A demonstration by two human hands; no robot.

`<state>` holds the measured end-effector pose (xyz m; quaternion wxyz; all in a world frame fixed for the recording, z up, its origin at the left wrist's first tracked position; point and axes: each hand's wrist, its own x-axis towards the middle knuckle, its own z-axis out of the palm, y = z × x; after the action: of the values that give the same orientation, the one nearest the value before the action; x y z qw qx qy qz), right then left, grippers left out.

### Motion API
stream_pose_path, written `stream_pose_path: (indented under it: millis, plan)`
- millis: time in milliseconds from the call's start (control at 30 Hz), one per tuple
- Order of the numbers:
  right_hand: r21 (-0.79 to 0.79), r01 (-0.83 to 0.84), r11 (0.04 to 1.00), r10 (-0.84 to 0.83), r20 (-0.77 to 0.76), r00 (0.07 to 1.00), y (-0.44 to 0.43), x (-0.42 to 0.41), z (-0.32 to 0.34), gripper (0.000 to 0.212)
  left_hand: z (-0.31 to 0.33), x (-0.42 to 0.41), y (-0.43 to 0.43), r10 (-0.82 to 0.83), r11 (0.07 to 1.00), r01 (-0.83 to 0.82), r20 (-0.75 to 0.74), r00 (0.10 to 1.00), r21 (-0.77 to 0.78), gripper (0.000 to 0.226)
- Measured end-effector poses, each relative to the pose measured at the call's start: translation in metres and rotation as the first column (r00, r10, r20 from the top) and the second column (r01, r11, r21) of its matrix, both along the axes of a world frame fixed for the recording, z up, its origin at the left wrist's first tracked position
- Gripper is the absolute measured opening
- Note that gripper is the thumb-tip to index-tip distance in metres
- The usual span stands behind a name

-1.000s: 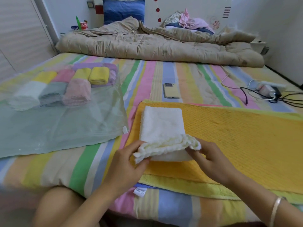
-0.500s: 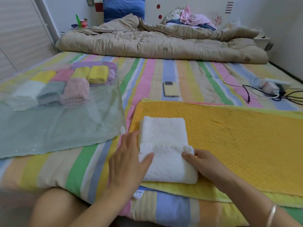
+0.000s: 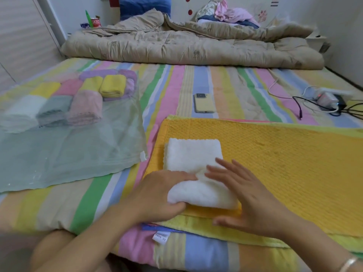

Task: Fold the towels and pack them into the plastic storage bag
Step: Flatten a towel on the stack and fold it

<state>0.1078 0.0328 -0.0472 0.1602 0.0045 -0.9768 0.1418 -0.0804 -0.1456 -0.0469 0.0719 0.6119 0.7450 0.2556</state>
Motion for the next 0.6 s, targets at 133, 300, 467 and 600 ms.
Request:
stream_pose_path:
  millis: [133, 300, 467, 600]
  plan:
    - [-0.23, 0.118, 0.966, -0.128, -0.027, 0.991, 0.015, -0.015, -0.008, 0.056, 0.017, -0.027, 0.024, 0.133, 0.99, -0.111, 0.289, 0.948, -0.089, 0.042]
    - [-0.778, 0.396, 0.487, -0.417, 0.191, 0.888, 0.029, -0.059, 0.001, 0.028, 0.008, -0.046, 0.054, 0.486, 0.843, -0.509, 0.655, 0.579, -0.176, 0.042]
    - [-0.708, 0.625, 0.33, -0.471, 0.45, 0.759, 0.043, -0.089, -0.009, 0.041, -0.01, -0.054, 0.076, 0.678, 0.728, -0.636, 0.405, 0.613, -0.255, 0.055]
    - [-0.637, 0.725, 0.263, -0.536, 0.528, 0.659, 0.043, -0.09, -0.003, 0.045, -0.016, -0.057, 0.091, 0.706, 0.695, -0.637, 0.153, 0.691, -0.332, 0.069]
